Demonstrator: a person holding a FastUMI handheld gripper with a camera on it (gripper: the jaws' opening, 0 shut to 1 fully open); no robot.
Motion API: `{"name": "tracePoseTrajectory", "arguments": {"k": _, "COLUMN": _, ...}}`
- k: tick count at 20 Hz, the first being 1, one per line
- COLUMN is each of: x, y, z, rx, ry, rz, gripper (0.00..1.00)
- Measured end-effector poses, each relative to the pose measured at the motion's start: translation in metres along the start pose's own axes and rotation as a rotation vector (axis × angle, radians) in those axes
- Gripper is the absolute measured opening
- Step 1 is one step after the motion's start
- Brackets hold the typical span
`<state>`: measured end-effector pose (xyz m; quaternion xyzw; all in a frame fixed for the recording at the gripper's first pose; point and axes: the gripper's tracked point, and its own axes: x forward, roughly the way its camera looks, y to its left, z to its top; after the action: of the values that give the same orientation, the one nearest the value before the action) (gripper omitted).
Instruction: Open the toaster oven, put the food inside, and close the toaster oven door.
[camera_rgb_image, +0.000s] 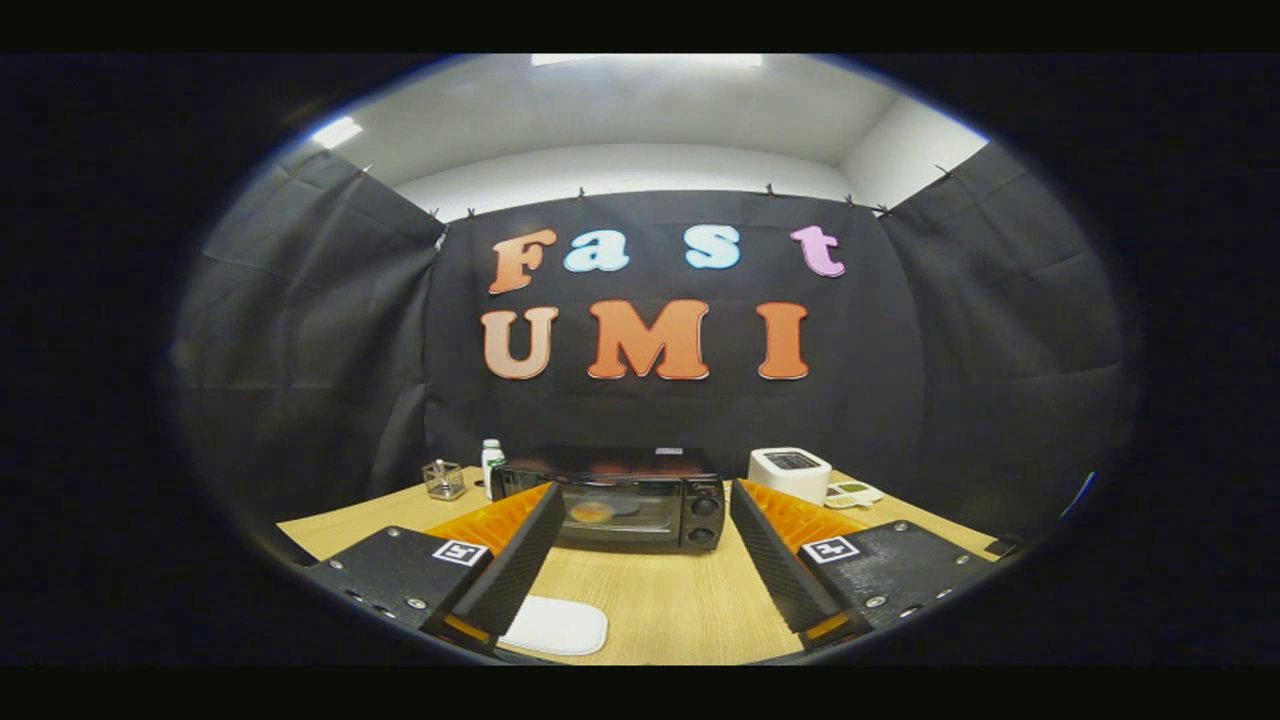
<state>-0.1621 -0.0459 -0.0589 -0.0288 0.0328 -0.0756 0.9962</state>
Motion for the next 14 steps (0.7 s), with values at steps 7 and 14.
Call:
{"name": "tracePoseTrajectory", "arguments": {"k": 7, "x": -0.001, "y": 0.006, "z": 0.01, "rx": 0.053, "ry": -0.051, "rz": 0.031, "gripper": 0.98}}
{"name": "tracePoseTrajectory", "arguments": {"k": 14, "x": 0.012, "y": -0.003, "z": 0.003, "rx": 0.017, "ry": -0.05, "rz": -0.026, "gripper": 0.98}}
